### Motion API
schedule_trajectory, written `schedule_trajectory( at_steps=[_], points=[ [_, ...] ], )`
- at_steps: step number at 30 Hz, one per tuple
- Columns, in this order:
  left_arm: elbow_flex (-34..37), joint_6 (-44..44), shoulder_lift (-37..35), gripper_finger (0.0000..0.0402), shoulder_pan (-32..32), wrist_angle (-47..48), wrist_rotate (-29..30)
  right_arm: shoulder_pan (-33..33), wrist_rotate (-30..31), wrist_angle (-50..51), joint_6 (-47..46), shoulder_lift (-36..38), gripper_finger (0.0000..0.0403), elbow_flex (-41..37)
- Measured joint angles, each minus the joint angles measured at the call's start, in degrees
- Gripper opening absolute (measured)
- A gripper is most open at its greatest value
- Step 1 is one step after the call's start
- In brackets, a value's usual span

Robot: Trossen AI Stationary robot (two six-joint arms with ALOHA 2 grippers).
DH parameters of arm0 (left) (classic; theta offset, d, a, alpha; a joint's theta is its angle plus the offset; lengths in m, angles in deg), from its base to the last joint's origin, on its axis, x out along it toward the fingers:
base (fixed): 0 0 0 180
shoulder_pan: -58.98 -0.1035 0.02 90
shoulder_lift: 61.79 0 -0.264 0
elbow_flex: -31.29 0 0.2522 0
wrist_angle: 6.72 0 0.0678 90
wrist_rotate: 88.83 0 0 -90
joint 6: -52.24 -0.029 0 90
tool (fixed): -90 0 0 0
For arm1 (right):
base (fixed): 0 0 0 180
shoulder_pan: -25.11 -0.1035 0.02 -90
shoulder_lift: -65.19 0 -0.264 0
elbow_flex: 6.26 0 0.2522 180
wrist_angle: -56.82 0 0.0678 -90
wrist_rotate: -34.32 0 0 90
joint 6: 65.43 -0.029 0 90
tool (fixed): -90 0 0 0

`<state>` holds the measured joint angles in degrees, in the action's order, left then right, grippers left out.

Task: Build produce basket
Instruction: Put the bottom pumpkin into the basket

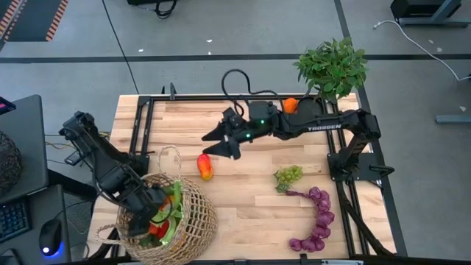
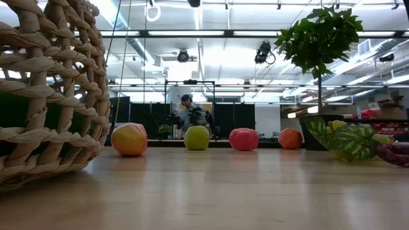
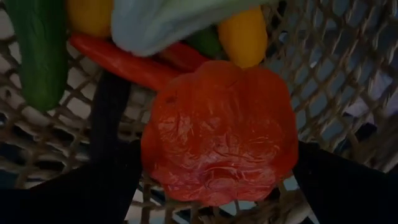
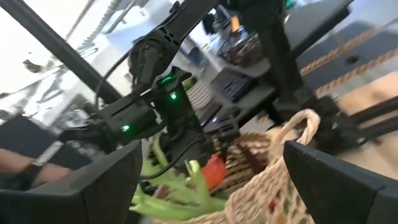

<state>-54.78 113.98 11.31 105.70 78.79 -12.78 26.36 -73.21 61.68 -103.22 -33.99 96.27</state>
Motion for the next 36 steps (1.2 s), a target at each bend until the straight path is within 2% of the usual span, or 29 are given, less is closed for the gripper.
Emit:
schedule_trajectory(
  at_steps=[6, 12, 16, 24, 36],
  points=[
    [0.0, -2.13, 0.0, 0.04, -0.63, 0.08, 1.58, -1.89, 7.06, 0.54, 4.91, -0.11, 0.0387, 2.93],
    [0.0, 1.27, 0.0, 0.04, 0.28, 0.05, 5.27, -1.97, 11.19, 10.1, 11.97, -0.1, 0.0386, 10.1],
    [0.0, 3.89, 0.01, 0.04, 0.32, -2.86, 8.15, -1.47, 11.58, 11.67, 11.98, -0.09, 0.0386, 10.71],
    [-0.02, 0.71, 0.02, 0.04, -1.17, -12.24, 8.62, -1.39, 12.03, 16.0, 10.76, -0.13, 0.0386, 10.67],
    [-0.51, 0.63, -0.04, 0.04, -5.78, -11.87, 8.83, -1.15, 11.99, 16.51, 9.38, -0.13, 0.038, 10.67]
  ],
)
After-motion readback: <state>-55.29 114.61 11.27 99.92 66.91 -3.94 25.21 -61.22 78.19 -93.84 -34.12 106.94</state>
